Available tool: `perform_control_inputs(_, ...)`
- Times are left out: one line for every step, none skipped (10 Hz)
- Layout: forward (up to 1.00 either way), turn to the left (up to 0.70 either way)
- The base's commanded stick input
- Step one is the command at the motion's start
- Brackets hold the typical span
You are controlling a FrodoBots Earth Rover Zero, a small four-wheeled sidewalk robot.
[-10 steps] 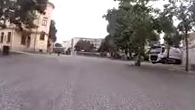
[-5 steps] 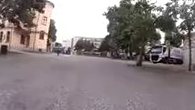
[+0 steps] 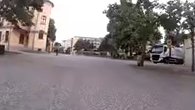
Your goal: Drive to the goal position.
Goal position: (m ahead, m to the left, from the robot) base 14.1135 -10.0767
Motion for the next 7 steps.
perform_control_inputs(0.60,0.00)
perform_control_inputs(0.60,0.00)
perform_control_inputs(0.60,0.00)
perform_control_inputs(0.60,0.00)
perform_control_inputs(0.60,0.00)
perform_control_inputs(0.60,0.00)
perform_control_inputs(0.60,0.00)
